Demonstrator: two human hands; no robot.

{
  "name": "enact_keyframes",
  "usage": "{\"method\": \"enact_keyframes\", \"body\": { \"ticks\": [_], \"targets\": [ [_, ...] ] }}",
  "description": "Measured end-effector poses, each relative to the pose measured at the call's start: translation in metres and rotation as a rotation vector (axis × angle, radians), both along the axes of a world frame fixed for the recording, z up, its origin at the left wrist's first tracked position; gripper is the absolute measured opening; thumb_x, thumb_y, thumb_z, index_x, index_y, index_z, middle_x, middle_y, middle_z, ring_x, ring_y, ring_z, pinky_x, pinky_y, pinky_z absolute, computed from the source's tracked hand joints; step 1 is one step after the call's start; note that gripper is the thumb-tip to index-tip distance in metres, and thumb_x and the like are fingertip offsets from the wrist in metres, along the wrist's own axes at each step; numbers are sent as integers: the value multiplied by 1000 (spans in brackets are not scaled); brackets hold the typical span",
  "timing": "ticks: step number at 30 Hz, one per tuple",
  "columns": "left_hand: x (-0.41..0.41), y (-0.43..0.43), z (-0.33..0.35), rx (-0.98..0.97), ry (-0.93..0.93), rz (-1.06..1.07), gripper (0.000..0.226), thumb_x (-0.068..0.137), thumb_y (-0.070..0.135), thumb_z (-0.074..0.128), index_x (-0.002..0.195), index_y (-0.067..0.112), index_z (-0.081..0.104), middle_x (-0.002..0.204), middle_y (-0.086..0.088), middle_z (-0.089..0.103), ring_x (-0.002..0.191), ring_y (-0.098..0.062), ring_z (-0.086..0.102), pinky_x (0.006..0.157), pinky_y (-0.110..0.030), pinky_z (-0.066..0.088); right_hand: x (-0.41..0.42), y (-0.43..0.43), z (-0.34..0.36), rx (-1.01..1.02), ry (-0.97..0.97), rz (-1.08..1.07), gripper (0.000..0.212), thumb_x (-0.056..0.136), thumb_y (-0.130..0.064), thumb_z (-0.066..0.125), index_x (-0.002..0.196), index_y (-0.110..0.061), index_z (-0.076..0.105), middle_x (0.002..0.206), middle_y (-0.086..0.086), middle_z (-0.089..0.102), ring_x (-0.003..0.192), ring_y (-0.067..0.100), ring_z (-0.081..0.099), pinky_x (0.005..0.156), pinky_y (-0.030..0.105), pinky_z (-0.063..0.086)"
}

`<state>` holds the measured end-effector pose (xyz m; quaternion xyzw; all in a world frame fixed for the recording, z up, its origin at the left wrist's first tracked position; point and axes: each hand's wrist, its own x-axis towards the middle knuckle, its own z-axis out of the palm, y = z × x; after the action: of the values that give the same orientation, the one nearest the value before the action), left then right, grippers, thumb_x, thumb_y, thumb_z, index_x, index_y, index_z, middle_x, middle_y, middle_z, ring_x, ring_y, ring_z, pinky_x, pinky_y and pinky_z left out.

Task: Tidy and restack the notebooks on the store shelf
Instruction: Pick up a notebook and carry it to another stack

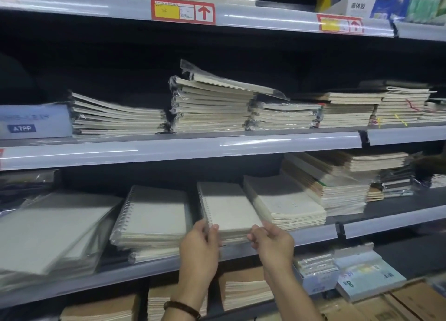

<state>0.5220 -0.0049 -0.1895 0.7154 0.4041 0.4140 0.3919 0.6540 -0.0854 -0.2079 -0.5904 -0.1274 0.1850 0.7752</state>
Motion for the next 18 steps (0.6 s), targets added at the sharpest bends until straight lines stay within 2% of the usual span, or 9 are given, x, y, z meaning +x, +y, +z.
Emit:
{"method": "enact_keyframes", "body": {
  "ticks": [3, 5, 12, 15, 17, 18],
  "targets": [
    [1, 6, -9, -21, 188, 10, 29, 107, 42, 51, 111, 20, 68, 81, 0, 75, 70, -19, 74, 71, -39, 66, 3, 3, -10, -73, -7, -4, 46, 94, -4, 76, 138, 1, 62, 77, 7, 80, 73, 20, 76, 71, 31, 63],
    [2, 4, -9, -3, 224, 19, 29, 108, 42, 48, 111, 21, 67, 82, -1, 74, 67, -19, 74, 69, -38, 66, 5, 5, -14, -97, -35, -10, 44, 95, -8, 76, 136, -1, 64, 74, 7, 80, 70, 21, 76, 73, 35, 64],
    [6, 1, -6, 39, 289, 1, 26, 111, 40, 41, 106, 22, 59, 79, 0, 71, 66, -19, 72, 68, -41, 66, -2, 5, -15, -157, -82, -51, 47, 99, -20, 72, 143, -9, 60, 72, 5, 79, 66, 21, 79, 64, 33, 63],
    [4, -2, -5, 54, 308, 7, 27, 110, 36, 46, 121, 16, 58, 83, 1, 69, 68, -12, 68, 63, -29, 63, -7, 1, -10, -150, -119, -55, 47, 102, -18, 68, 147, -10, 57, 74, 4, 80, 65, 18, 79, 73, 39, 66],
    [-1, -9, -5, 52, 285, 5, 45, 109, 34, 51, 148, 12, 46, 92, -1, 72, 72, -6, 66, 61, -17, 52, -14, -4, -3, -133, -189, -92, 40, 102, -14, 65, 142, -20, 62, 75, 0, 80, 65, 13, 78, 80, 40, 64],
    [-5, -13, -5, 42, 263, -1, 58, 108, 34, 52, 160, 14, 35, 93, -4, 75, 73, -6, 67, 62, -15, 49, -19, -7, 0, -124, -222, -108, 35, 102, -12, 64, 133, -28, 65, 77, -1, 80, 66, 11, 77, 78, 34, 61]
  ]
}}
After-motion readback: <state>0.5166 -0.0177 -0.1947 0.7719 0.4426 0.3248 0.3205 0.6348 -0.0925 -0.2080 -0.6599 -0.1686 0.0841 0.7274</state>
